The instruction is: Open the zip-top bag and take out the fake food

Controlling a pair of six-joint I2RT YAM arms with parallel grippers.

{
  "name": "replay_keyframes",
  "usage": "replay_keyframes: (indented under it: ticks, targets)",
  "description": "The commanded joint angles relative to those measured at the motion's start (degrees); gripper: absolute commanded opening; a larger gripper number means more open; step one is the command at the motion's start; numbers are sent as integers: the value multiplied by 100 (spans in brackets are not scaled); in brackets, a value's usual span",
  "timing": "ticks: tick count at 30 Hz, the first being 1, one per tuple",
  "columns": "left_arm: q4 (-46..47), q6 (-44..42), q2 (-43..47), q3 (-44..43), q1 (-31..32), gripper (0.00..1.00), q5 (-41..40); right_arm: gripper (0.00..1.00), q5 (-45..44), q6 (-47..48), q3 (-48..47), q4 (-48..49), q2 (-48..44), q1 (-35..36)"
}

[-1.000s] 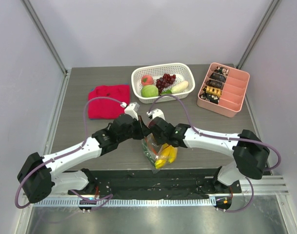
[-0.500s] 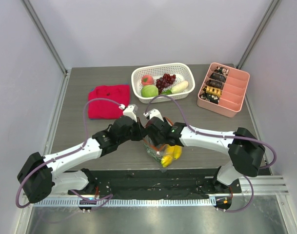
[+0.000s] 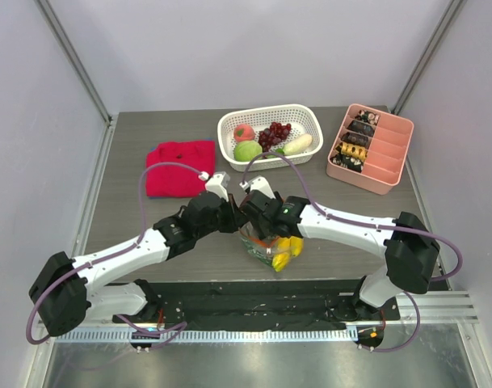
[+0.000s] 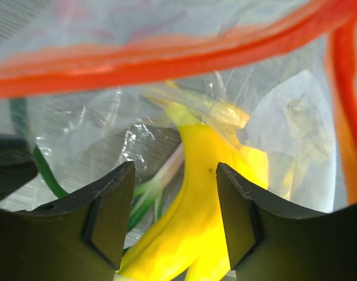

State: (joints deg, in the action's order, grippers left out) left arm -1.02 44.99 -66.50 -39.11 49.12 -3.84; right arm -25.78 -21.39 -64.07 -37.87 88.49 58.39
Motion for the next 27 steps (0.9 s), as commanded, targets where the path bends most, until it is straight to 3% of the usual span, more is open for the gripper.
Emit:
replay_keyframes:
  ticks: [1, 10, 17, 21, 22, 24, 25, 27]
  targets:
    - [312, 62, -47, -307, 18, 0, 50, 62, -506, -225, -18, -326, -121, 111]
    - [383, 53, -311, -562, 18, 0, 146, 62, -867, -208, 237, -204, 203, 146]
    - [444, 115, -416, -492, 18, 0, 164, 56, -841, -67, 668, 832, 625, 50]
    - [418, 106, -382, -404, 18, 0, 50, 42, -867, -76, 817, 1141, 609, 76]
    - [409, 98, -373, -387, 18, 0, 32, 30, -928, -120, 835, 1167, 547, 102]
    - [409, 89, -355, -378, 18, 0, -3, 19, -1069, -94, 861, 1194, 259, 251]
    - [383, 63, -346, -386, 18, 0, -12, 9, -1096, -42, 835, 1185, 152, 313]
    - [331, 19, -329, -465, 18, 0, -29, 1, -1061, -23, 713, 1089, -154, 462]
